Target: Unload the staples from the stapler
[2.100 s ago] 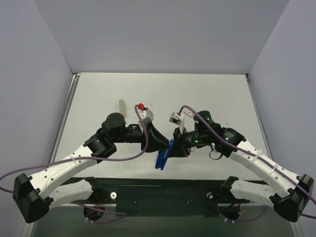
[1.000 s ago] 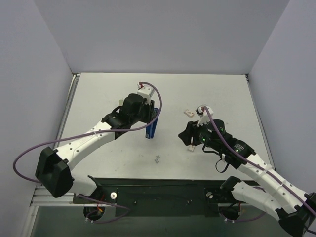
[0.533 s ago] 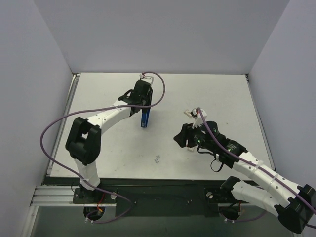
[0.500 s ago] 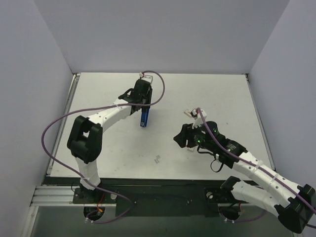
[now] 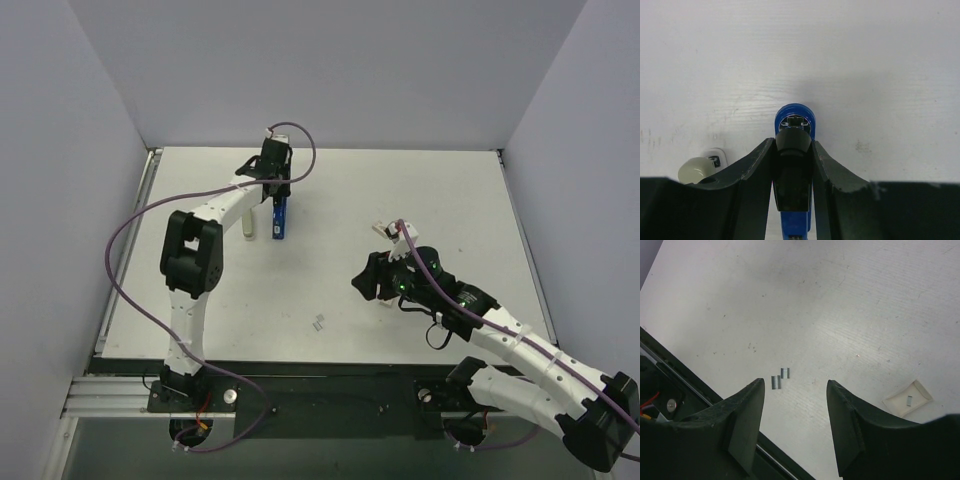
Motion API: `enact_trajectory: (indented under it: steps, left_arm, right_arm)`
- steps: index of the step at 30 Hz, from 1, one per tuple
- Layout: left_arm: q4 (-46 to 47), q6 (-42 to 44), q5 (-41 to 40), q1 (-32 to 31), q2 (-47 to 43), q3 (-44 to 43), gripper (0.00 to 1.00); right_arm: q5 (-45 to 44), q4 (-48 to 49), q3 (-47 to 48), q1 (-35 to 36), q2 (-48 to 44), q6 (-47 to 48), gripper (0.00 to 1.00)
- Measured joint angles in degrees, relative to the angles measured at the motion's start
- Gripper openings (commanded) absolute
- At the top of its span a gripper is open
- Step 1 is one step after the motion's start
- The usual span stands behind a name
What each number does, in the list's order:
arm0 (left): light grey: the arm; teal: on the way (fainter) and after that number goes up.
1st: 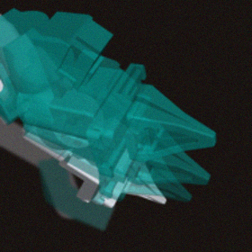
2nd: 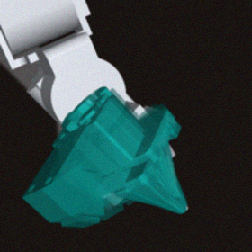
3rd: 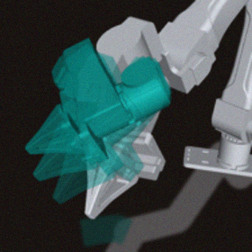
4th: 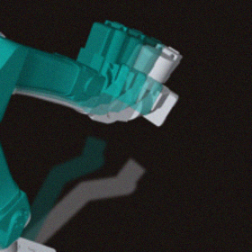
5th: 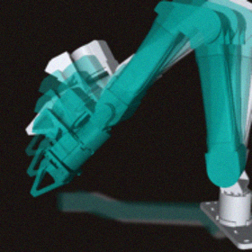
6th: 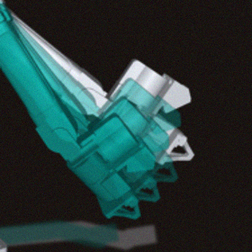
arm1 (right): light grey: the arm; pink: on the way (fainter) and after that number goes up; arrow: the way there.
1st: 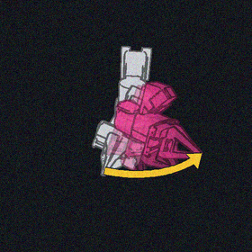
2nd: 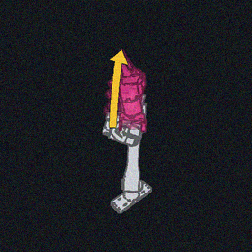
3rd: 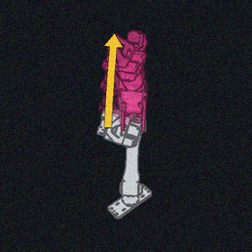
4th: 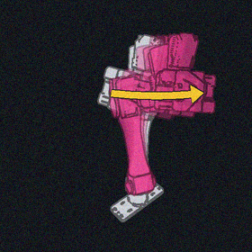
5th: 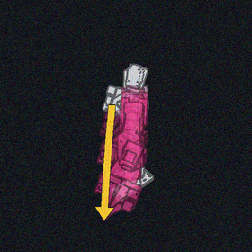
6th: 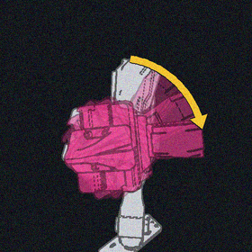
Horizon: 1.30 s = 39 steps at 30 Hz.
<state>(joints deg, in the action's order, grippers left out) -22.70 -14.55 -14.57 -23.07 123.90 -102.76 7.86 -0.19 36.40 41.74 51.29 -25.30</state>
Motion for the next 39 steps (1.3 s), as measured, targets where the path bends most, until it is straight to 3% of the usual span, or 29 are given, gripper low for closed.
enact_trajectory:
  steps: [10,13,19,24,27,39]
  left_arm:
    - [-2.6,-0.4,-0.2,3.6,7.3,-8.2,0.0]
    - [-2.8,-0.4,-0.8,3.7,8.5,-8.8,0.08]
    - [-2.9,-0.4,-1.9,3.7,9.3,-8.8,0.29]
    - [-2.8,-0.2,-3.3,3.7,9.3,-8.8,0.66]
    - [-2.3,0.7,-4.1,3.7,9.0,-8.2,0.8]
    - [-1.9,2.0,-4.3,2.6,-1.7,-4.4,0.82]
  right_arm:
    - [-0.9,0.0,0.0,0.0,1.2,0.0,0.49]
    - [-1.0,0.0,0.0,0.0,1.9,0.0,0.49]
    - [-1.0,0.0,0.0,0.0,3.0,0.0,0.52]
    - [-1.2,0.0,0.0,0.0,3.4,0.0,0.56]
    - [-1.7,-0.1,0.1,0.0,4.0,0.2,0.59]
    - [-5.1,-2.2,4.8,-0.1,7.2,1.6,0.6]
